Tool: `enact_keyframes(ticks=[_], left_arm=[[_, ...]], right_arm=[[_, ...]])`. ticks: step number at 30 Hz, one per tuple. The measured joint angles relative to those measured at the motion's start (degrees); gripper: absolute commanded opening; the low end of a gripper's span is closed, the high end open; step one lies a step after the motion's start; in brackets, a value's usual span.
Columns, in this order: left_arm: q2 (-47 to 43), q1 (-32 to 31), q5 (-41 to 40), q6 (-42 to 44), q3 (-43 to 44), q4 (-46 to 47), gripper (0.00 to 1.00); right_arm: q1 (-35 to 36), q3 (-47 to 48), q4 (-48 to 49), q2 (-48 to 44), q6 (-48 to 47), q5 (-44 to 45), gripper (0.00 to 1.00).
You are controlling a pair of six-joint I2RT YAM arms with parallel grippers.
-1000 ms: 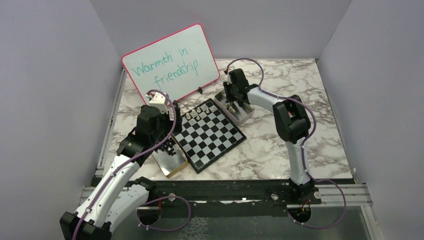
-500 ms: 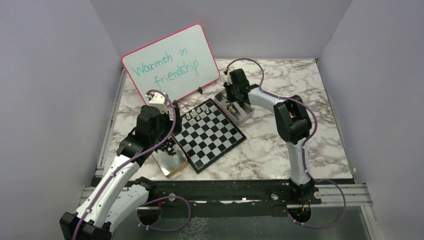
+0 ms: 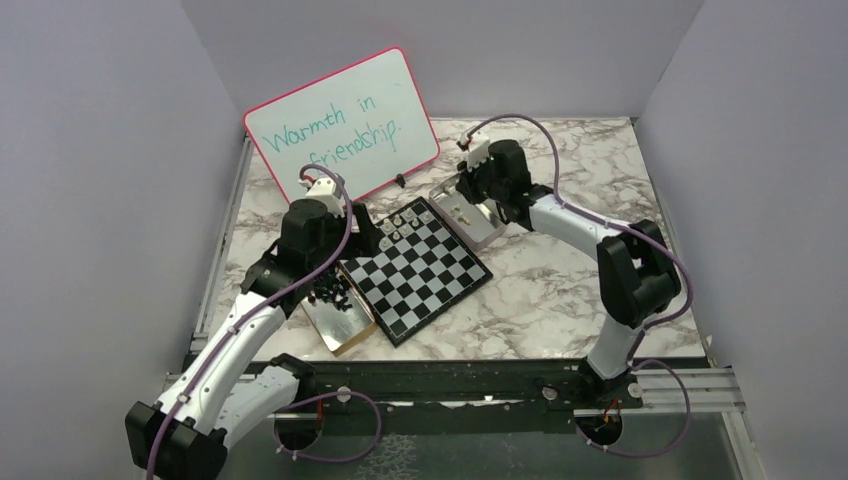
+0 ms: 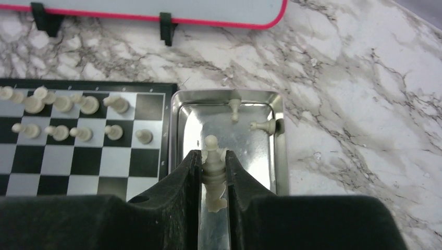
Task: Set up the chess pieces on the board
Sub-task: Pick up the chess piece from the storage box.
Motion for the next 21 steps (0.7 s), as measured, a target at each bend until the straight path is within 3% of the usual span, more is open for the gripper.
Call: enact_keyframes(ticks=[11, 14, 21], left_arm=[[10.08, 0.0, 12.39, -6.4, 11.13, 2.36, 0.64], [14.05, 0.0, 16.28, -8.39, 13.86, 3.78, 0.57], [19.02, 0.0, 24.39, -12.17, 15.89, 9.38, 0.52]], right_arm=[[0.42, -17.59, 14.67, -14.29, -7.48, -18.95, 0.17], [1.77, -20.04, 17.9, -17.64, -10.19, -23.19, 0.17], [6.97, -22.34, 22.1, -21.2, -13.84, -27.54, 0.17]])
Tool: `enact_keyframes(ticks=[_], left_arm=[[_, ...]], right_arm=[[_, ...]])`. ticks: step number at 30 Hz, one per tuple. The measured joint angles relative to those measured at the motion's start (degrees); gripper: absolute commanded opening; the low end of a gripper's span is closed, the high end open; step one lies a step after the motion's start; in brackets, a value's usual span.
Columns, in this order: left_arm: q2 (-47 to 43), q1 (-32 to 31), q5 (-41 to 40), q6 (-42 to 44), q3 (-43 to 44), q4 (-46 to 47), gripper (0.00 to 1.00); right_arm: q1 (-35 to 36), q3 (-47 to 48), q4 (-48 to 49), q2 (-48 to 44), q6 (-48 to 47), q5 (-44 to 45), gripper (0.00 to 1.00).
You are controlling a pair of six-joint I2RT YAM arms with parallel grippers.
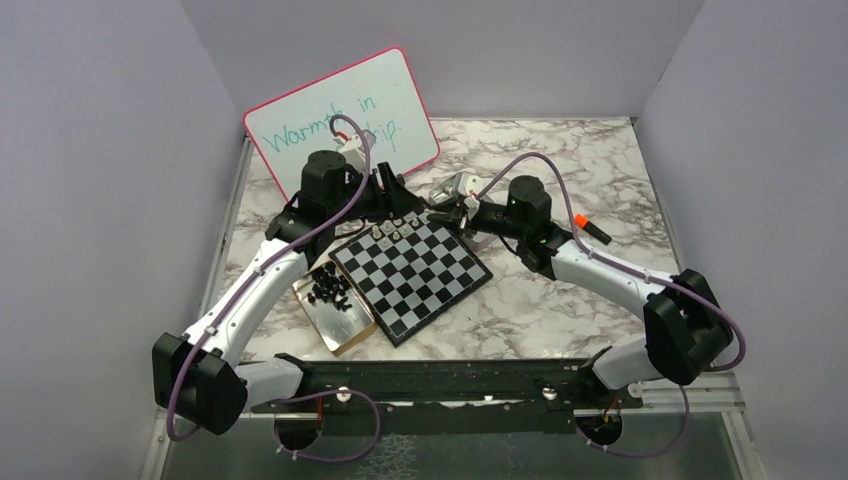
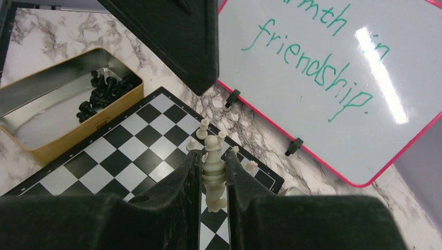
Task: Set up the chess pieces on the board
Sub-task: Pick up the chess piece from the storage box.
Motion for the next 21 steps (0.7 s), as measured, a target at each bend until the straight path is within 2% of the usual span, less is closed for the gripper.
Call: enact_keyframes(ticks=[21], left_arm=[[3.04, 0.02, 6.25, -3.82, -2.25, 7.78, 0.3]], right_arm=[[1.68, -0.42, 5.11, -0.98, 1.9, -1.31, 0.17]])
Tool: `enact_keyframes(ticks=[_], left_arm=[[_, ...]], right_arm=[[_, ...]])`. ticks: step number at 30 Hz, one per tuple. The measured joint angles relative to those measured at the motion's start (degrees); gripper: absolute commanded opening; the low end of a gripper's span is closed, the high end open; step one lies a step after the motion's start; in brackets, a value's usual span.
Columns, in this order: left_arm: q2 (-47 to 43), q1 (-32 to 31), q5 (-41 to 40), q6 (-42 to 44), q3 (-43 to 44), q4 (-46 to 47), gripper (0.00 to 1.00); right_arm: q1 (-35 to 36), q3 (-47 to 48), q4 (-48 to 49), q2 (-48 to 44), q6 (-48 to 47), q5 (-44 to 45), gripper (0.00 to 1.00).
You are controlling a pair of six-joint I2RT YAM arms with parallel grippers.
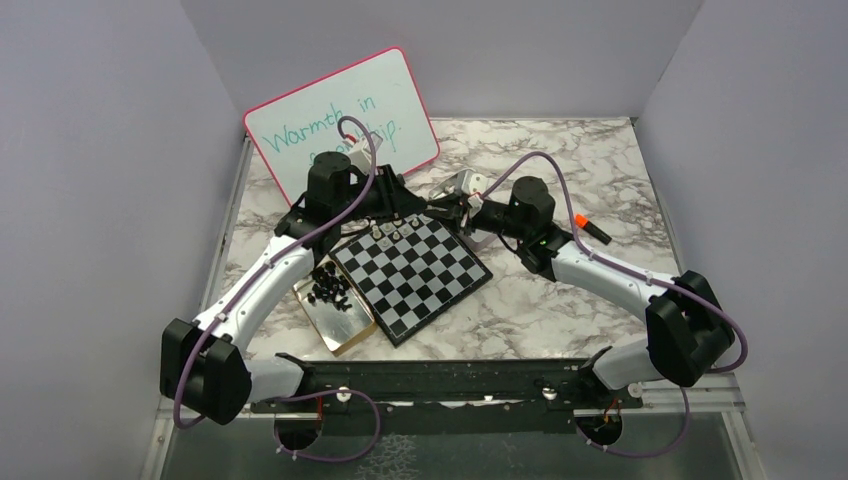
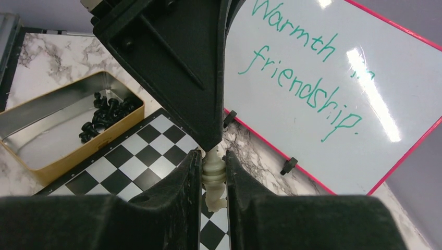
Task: Set up the chess pieces on the board
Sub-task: Pick up the chess piece from the storage box.
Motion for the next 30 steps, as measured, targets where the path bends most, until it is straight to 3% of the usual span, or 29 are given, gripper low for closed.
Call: enact_keyframes(ticks=[9, 18, 20, 30], left_arm=[[0.24, 0.0, 1.03, -1.11, -0.83, 1.38, 0.28], [1.16, 0.04, 2.69, -2.58, -1.4, 3.69, 0.08], [1.31, 0.11, 2.91, -2.58, -1.4, 3.76, 0.0], [2.49, 0.37, 4.2, -2.56, -1.4, 3.34, 0.0]], right_arm=[[0.0, 0.0, 0.83, 0.0, 1.09, 0.17, 0.17], [0.0, 0.0, 0.74, 0.11, 1.25, 0.17, 0.17], [0.0, -0.02, 0.74, 0.2, 1.2, 0.15, 0.21], [0.11, -1.33, 2.01, -0.33, 6.67, 2.4, 0.59]])
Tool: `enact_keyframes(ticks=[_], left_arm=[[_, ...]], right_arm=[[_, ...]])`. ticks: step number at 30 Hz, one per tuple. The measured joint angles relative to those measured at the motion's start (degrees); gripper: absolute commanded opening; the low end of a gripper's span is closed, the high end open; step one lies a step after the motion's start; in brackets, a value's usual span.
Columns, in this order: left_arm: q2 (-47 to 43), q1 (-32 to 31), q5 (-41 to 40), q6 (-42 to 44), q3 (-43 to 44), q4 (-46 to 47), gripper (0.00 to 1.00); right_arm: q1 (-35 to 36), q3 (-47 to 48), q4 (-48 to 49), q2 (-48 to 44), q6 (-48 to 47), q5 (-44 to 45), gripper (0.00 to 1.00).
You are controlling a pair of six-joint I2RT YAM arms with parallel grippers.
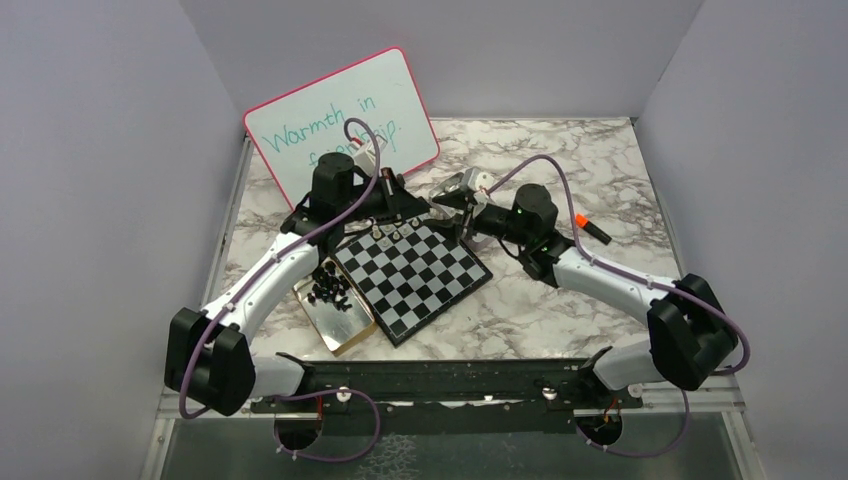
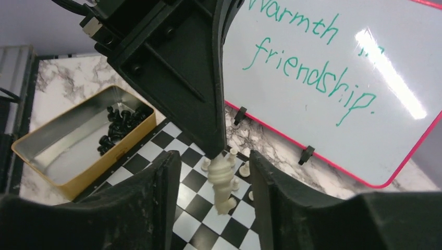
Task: Set up the chess pieces on the board
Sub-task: Pick up the chess piece from the storage box.
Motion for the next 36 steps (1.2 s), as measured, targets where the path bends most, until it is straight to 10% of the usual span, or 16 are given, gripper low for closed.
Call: enact_keyframes(ticks=[5, 18, 36], left_arm=[[-0.02, 1.22, 0.98, -2.23, 0.0, 0.68, 0.0], [-3.98, 6.62, 8.76, -19.56, -4.11, 13.9, 0.0], [-7.82, 6.62, 12.7, -27.56, -5.33, 18.25, 0.0]], right_arm=[[-0.02, -6.64, 7.04, -3.85, 7.82, 1.86, 0.63], [-0.17, -14.23, 29.14, -6.73, 19.8, 1.86, 0.37], [-0.28, -17.86, 42.34, -4.87, 24.24, 4.87, 0.47]])
